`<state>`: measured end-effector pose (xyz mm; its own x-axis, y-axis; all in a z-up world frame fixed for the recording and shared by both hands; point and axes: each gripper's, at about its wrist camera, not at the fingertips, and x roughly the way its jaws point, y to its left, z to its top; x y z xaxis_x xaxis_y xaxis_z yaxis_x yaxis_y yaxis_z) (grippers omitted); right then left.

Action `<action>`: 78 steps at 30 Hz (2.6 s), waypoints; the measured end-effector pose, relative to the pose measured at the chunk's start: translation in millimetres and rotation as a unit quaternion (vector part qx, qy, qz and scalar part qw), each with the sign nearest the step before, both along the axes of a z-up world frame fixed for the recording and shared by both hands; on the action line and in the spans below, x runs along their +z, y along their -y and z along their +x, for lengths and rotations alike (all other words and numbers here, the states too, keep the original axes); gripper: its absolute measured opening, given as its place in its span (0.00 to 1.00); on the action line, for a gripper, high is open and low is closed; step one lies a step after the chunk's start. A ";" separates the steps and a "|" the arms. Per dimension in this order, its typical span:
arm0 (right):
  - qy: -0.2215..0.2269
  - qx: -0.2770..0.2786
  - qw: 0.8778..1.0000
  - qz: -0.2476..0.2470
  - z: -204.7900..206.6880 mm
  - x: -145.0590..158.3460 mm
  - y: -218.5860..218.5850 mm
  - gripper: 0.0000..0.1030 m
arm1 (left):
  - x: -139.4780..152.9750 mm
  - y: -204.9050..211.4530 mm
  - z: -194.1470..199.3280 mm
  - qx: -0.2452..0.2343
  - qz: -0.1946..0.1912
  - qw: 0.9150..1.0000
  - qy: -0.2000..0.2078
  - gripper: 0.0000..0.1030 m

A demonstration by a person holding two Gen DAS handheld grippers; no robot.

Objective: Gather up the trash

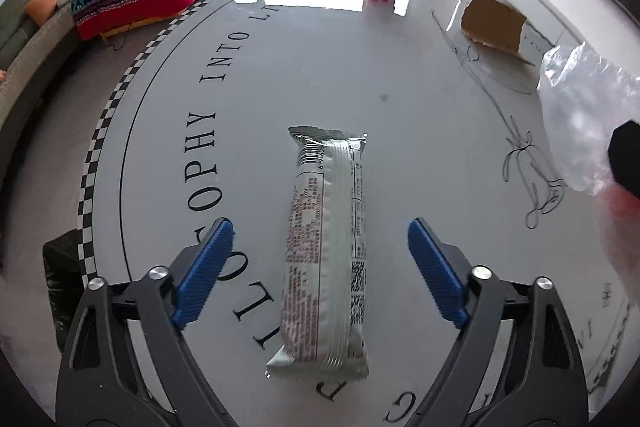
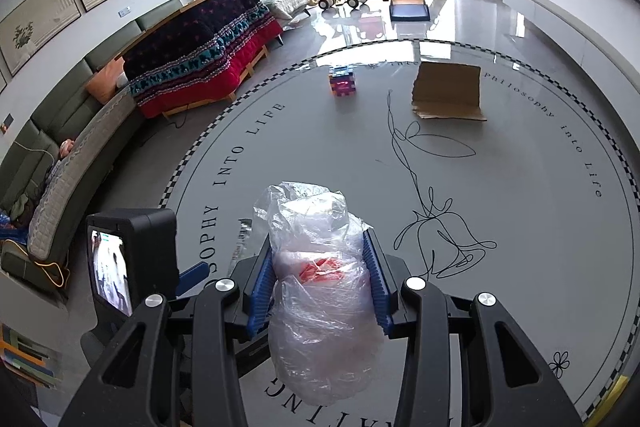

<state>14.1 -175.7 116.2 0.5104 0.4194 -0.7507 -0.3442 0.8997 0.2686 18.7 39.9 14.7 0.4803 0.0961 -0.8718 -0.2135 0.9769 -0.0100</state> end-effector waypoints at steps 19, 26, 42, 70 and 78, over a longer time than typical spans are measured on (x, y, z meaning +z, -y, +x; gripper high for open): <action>-0.011 0.013 1.000 0.003 3.3 -4.9 -16.6 0.42 | 12.0 -23.1 -25.0 -0.020 -0.029 0.999 0.032 0.30; -0.010 0.062 0.998 0.000 -18.2 -0.2 -73.3 0.42 | 27.1 -65.4 -70.9 0.008 -0.029 0.998 0.055 0.30; -0.048 0.288 0.956 0.016 -116.7 2.2 -272.0 0.42 | 18.5 -218.9 -206.2 0.196 -0.009 0.979 0.057 0.30; -0.046 0.313 0.948 0.022 -132.7 3.7 -296.4 0.69 | 30.1 -264.7 -264.2 0.302 -0.006 0.951 0.070 0.94; -0.035 0.224 0.973 0.041 -75.4 10.9 -213.2 0.69 | 44.9 -205.5 -190.8 0.211 -0.009 0.974 0.079 0.94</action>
